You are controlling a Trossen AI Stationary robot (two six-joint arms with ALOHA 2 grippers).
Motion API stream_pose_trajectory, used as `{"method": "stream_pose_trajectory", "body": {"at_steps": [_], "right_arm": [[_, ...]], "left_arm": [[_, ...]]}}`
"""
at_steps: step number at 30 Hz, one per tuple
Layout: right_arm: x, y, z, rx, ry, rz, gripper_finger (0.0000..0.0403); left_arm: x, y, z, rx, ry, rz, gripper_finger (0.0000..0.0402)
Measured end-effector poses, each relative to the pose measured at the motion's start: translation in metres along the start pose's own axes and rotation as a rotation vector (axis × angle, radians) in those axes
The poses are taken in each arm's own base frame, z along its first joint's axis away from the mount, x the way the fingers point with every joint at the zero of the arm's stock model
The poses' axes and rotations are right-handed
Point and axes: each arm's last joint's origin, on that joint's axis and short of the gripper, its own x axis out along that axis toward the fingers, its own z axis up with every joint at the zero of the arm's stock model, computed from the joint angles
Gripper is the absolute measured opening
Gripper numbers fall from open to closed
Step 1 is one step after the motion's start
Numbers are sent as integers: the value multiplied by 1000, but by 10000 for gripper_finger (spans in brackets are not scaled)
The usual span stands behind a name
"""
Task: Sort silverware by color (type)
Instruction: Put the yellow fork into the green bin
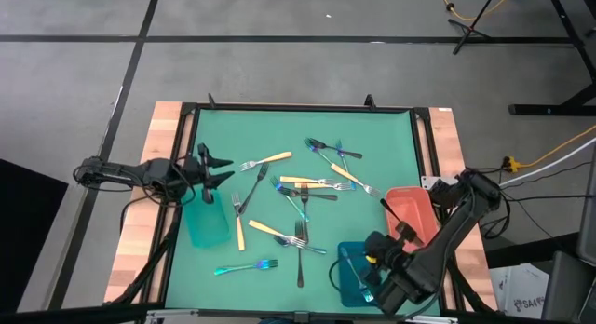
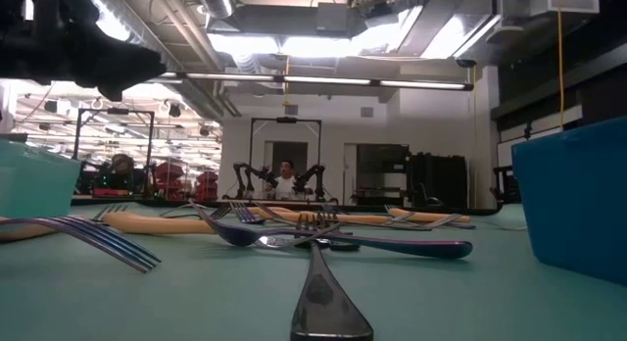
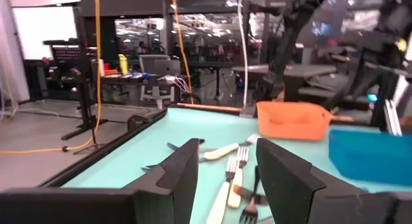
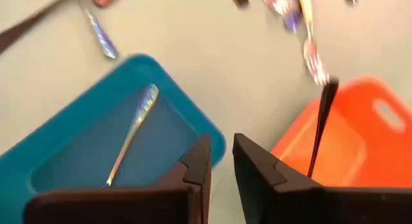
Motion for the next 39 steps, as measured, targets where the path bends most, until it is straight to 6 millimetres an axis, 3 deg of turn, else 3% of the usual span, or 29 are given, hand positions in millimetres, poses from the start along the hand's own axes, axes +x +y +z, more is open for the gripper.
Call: {"method": "stream_pose_trajectory", "body": {"at_steps": [11,20,30,39], "right_arm": [[-18,-20,13,-181,-213,5,56],[-28,-34,20,-268,-327,6,56],[6,-85,2,-227,-368,-79,56],[33,-129,-3,-89,-459,76,56]], "left_arm": [[1,1,9,-51,-87,47,151],[11,-2,22,-35,-52,96,151],[46,1,58,-31,34,207,151],[107,13,86,-1,187,176,151]]}}
